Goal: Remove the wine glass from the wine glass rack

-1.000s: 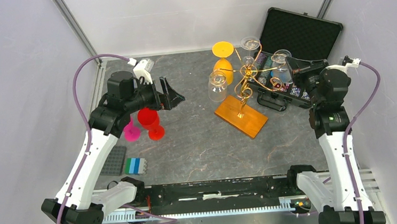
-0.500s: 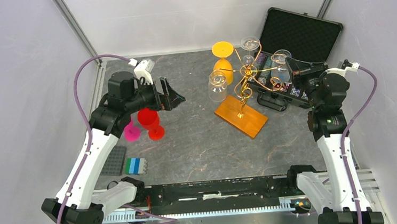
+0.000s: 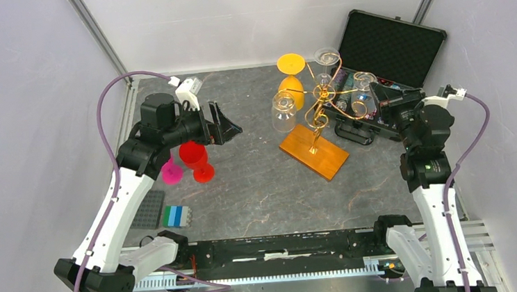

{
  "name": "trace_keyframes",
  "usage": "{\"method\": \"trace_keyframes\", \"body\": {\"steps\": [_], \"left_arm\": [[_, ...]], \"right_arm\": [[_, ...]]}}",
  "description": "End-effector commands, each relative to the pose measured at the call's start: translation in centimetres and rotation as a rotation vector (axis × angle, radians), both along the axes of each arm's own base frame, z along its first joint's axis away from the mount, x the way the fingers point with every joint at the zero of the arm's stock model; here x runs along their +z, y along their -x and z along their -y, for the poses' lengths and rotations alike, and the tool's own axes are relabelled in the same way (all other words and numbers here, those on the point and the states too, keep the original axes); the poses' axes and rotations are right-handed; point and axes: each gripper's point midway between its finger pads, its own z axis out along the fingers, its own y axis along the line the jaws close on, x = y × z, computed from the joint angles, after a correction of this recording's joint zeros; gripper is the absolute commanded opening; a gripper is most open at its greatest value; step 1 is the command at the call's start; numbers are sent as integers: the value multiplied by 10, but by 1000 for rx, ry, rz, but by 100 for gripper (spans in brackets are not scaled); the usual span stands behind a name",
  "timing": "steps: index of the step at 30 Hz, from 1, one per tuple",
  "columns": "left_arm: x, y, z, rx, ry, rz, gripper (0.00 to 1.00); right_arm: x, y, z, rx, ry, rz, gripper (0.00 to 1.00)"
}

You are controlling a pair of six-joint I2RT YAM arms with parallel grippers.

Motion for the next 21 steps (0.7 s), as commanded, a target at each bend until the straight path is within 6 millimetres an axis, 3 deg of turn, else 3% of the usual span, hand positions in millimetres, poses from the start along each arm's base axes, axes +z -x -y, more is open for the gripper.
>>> {"method": "trace_keyframes", "body": {"steps": [1, 12, 21], "left_arm": [[14, 2, 4, -19, 48, 35, 100], [14, 0, 5, -17, 47, 35, 100], [16, 0, 4, -14, 48, 41, 100]], "right_arm": [[43, 11, -3, 17, -4, 168, 0], [60, 7, -26, 159, 13, 202, 0], [72, -6, -34, 214, 16, 215, 0]]}}
